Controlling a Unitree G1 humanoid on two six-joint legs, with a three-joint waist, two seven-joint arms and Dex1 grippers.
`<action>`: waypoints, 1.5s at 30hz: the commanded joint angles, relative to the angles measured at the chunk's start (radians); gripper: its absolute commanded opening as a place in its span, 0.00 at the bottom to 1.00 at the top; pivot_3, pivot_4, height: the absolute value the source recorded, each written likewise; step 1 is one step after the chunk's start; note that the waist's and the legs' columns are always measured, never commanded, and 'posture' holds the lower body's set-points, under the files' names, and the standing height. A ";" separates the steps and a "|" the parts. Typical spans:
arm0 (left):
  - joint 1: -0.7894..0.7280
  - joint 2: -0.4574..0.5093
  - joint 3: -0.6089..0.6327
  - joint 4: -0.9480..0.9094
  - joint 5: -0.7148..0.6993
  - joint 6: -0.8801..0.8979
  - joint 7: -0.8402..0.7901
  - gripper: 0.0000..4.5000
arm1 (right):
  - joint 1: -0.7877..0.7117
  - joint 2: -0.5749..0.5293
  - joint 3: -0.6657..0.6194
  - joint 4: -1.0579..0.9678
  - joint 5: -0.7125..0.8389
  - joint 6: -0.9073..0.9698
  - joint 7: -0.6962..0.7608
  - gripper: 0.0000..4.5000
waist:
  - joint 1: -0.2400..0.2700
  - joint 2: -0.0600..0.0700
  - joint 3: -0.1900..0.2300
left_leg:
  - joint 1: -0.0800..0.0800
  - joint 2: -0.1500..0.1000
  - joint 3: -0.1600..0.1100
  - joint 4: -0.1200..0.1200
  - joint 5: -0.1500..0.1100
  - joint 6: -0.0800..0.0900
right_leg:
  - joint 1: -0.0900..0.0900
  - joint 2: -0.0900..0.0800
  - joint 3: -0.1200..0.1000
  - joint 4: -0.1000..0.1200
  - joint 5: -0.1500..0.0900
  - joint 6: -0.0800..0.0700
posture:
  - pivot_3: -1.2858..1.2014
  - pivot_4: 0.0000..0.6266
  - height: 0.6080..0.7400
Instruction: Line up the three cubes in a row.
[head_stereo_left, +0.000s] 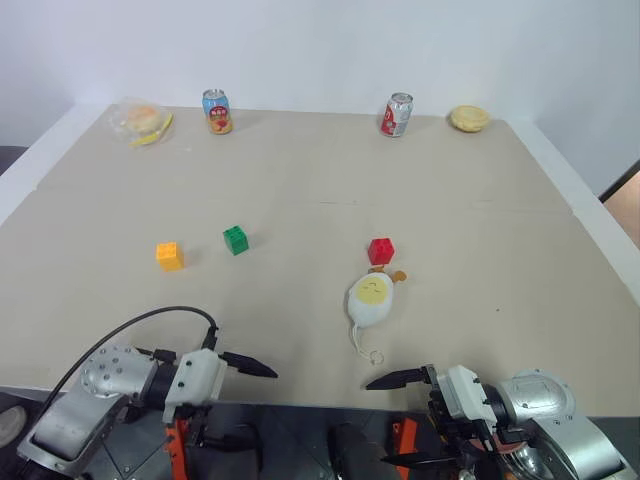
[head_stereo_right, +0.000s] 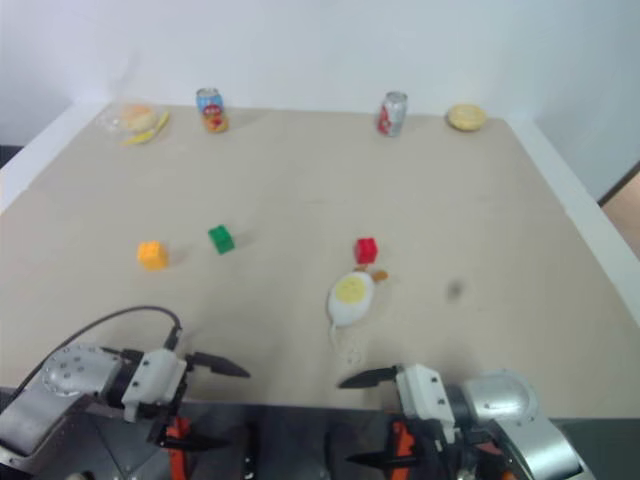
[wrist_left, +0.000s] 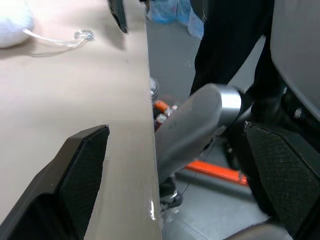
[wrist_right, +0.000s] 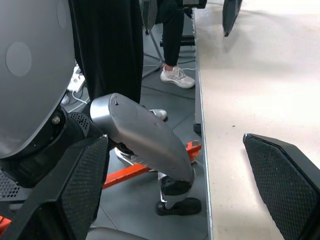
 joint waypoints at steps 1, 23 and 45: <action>-0.095 0.003 0.079 -0.024 -0.106 0.140 0.064 1.00 | -0.041 0.006 -0.058 -0.088 0.117 0.090 -0.047 1.00 | 0.000 0.000 0.000 | 0.000 0.000 0.000 0.001 0.000 0.000 | 0.000 0.000 0.000 0.000 0.000 0.000 | 0.52 0.24 0.95; -0.357 -0.371 0.060 -0.012 -0.073 0.244 0.431 1.00 | -0.465 0.081 0.020 0.080 -0.086 0.650 -0.581 0.94 | 0.000 0.000 0.000 | -0.001 -0.002 -0.004 0.008 0.000 0.001 | 0.005 0.003 0.002 0.000 0.006 0.006 | 0.52 0.24 0.95; -0.495 -0.498 0.031 0.109 -0.024 0.199 0.435 1.00 | -0.404 0.065 -0.442 -0.147 0.336 0.840 -0.547 0.00 | 0.001 0.000 0.000 | -0.002 -0.004 -0.006 0.012 0.000 0.002 | 0.009 0.002 0.002 -0.001 0.006 0.009 | 0.52 0.24 0.95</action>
